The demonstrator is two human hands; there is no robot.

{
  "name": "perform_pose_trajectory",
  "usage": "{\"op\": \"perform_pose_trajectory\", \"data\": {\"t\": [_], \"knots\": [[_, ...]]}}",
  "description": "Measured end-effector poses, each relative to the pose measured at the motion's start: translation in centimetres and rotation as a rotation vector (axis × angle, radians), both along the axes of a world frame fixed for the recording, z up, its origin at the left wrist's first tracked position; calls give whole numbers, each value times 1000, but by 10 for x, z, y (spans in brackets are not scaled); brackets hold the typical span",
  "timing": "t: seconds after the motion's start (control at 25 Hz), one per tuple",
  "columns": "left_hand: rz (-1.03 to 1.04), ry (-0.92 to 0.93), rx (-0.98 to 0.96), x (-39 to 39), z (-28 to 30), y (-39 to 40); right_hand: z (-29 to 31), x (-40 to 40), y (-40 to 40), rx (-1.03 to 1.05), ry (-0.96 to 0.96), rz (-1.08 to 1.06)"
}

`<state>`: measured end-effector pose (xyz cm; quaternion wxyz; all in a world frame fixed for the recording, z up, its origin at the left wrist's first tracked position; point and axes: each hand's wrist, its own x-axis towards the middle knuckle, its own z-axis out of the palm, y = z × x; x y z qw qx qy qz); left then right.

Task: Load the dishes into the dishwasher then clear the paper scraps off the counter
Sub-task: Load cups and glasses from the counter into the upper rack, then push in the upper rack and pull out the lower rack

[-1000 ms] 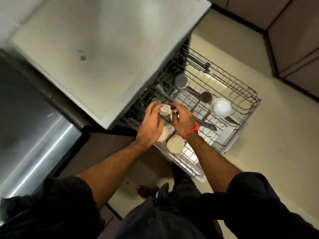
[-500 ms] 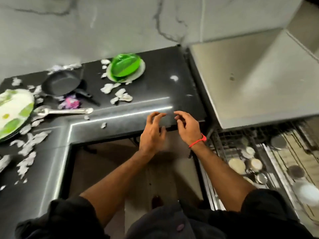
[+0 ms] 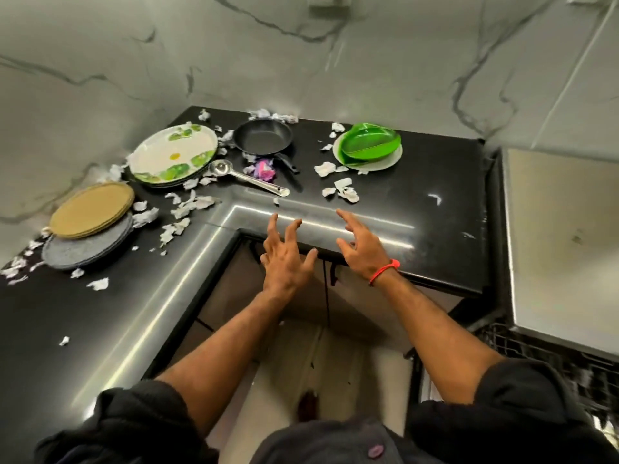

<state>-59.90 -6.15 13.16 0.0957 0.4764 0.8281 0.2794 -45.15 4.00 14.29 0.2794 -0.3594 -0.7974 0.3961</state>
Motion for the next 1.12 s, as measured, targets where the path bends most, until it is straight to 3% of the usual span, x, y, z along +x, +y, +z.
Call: {"op": "perform_pose_trajectory", "data": {"t": [0.12,0.4,0.72,0.88,1.12], "knots": [[85,-10,-11,20,1,-19,-3,17,-9,-20,12,40],[32,-13,-43,113,-17,-61,-35,104,-50,-21,46,-71],[-287,-63,-128,212,-33,-102,-63,223,-114,-19,-30,-333],[-486,-130,-112,255,-44,-145,-72,294,-186,-67,-86,-542],[-662,-195,-111,320,-53,-204,-76,378,-283,-106,-135,-696]]}}
